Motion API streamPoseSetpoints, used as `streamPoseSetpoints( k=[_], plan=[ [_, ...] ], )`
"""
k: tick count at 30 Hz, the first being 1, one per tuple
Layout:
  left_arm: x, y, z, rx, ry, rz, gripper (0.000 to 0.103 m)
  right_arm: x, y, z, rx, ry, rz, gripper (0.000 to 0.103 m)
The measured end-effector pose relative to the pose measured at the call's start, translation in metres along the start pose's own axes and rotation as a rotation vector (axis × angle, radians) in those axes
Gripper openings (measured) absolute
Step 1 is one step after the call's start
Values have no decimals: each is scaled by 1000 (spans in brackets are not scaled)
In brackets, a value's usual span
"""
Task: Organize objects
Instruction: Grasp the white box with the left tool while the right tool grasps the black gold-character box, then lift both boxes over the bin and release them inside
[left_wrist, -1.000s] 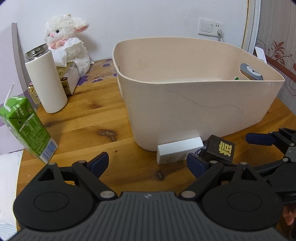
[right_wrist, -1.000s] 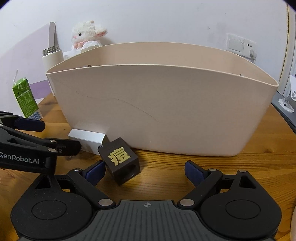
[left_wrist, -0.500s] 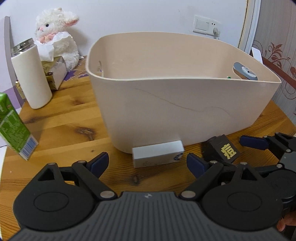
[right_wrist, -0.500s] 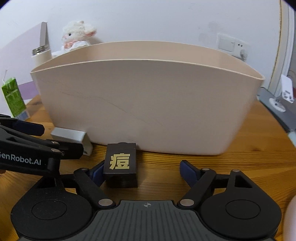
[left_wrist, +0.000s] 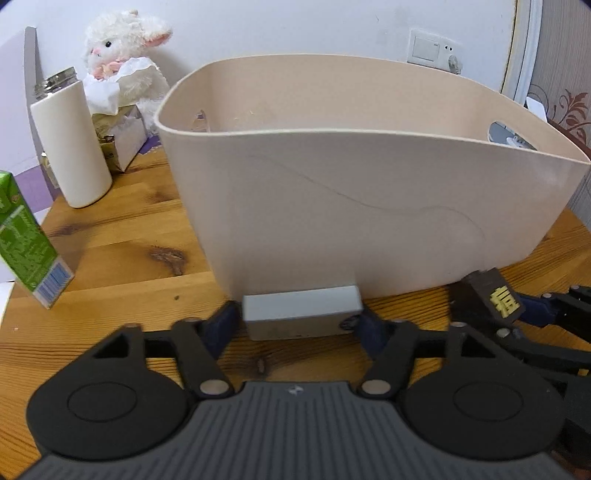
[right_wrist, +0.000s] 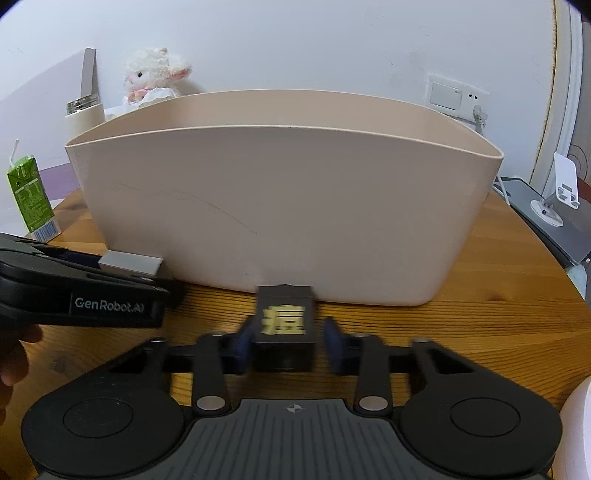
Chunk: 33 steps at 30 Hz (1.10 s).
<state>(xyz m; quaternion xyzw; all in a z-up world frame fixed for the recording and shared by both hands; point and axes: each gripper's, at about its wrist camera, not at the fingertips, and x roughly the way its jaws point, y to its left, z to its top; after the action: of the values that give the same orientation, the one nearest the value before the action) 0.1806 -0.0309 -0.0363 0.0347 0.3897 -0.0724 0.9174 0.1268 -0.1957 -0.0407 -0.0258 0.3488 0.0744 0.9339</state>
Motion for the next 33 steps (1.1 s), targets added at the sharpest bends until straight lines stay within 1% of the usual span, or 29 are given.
streamPoseSetpoints(
  k=[1,2,8,14,21,24,29,33],
  plan=[
    [-1,2,0,-3,5,-5,61,0,1,2,7,4,4,30],
    [-2,4,0,-6,10,-17,61,0,0,1,15,5,9,29],
    [-10,12,-6,-38,17,-36,61,-11,0,-1,31,4,25,29],
    [-41,17,-7,-46,-32,-64,61,-33,-3,1,27,-23,45,29],
    [-84,17,2,-27,-116,-82,61,-69,-2,8,-22,-95,25,29],
    [-101,16,7,-14,-150,-88,61,-84,-5,14,-24,-134,25,29],
    [-123,13,21,-2,-208,-110,61,-111,-13,30,-7,-218,20,29],
    [-130,6,38,16,-261,-99,61,-126,-20,48,1,-287,3,29]
  ],
)
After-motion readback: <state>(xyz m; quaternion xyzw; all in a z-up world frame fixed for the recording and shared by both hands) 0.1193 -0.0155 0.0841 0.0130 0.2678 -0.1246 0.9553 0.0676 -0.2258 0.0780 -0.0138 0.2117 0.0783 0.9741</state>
